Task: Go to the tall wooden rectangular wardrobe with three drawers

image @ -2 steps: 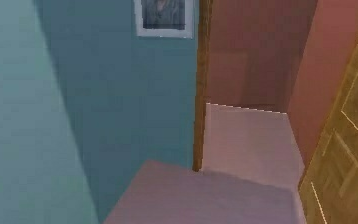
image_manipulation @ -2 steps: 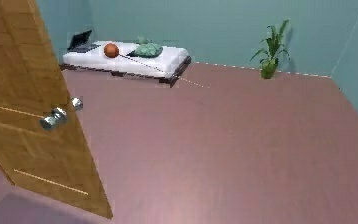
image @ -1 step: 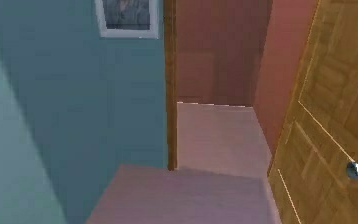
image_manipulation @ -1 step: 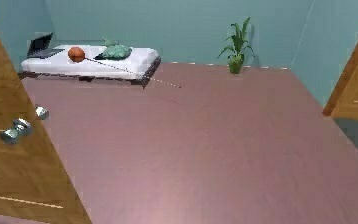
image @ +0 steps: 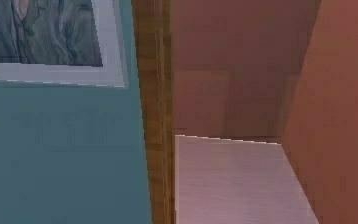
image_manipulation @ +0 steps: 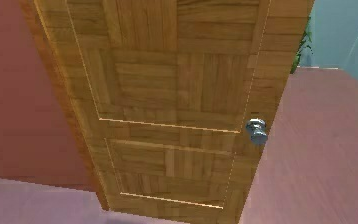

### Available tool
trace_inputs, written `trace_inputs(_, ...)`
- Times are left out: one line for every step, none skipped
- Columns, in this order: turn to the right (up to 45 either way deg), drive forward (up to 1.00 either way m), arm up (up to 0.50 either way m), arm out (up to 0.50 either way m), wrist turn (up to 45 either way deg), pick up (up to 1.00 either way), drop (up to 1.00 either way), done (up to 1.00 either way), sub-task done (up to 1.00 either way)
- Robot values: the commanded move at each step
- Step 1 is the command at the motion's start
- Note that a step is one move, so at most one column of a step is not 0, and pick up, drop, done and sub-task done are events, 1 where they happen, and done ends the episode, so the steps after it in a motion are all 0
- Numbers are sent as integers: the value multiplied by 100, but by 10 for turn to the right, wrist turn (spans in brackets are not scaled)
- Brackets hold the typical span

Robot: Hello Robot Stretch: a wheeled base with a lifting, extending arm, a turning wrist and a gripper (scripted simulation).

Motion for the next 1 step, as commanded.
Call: trace_inputs(90,0,0,0,0,0,0,0,0)
